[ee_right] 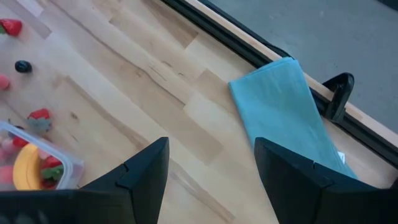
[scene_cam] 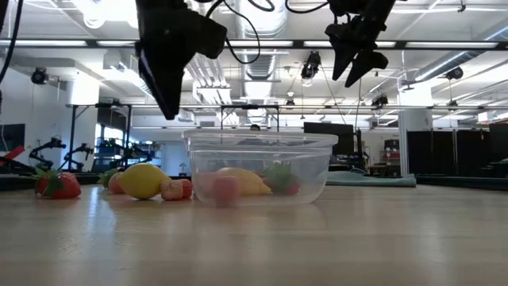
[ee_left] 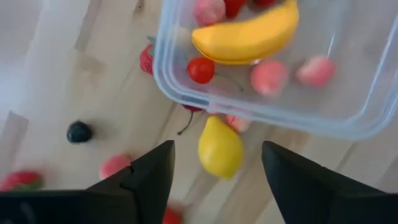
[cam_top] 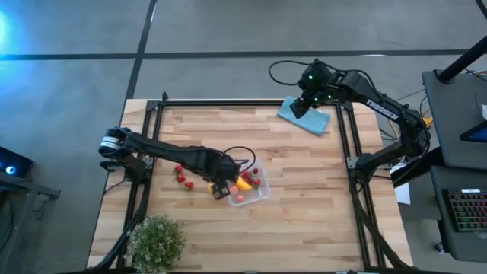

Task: Pick and placing Produce into tupperware
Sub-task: Put the red strawberry into the transparent bin

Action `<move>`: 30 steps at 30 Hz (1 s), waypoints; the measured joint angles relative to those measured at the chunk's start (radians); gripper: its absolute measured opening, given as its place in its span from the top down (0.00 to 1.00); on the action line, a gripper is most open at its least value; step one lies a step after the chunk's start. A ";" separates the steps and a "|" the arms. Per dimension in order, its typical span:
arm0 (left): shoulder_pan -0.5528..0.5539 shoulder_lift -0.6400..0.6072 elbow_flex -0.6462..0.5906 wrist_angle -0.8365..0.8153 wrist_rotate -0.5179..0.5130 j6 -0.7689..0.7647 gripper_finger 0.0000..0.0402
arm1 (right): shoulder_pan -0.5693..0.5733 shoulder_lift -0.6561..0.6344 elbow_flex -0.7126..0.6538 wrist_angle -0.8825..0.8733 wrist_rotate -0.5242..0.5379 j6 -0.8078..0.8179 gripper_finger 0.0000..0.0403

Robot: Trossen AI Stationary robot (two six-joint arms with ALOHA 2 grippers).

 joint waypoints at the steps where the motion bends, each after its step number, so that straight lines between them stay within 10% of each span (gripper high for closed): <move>1: 0.000 0.000 -0.007 0.002 0.000 0.039 0.47 | 0.000 0.000 0.000 0.000 0.000 0.003 0.43; 30: 0.133 0.006 -0.203 0.373 -0.011 0.304 0.63 | 0.000 0.000 0.000 0.008 0.002 0.049 0.43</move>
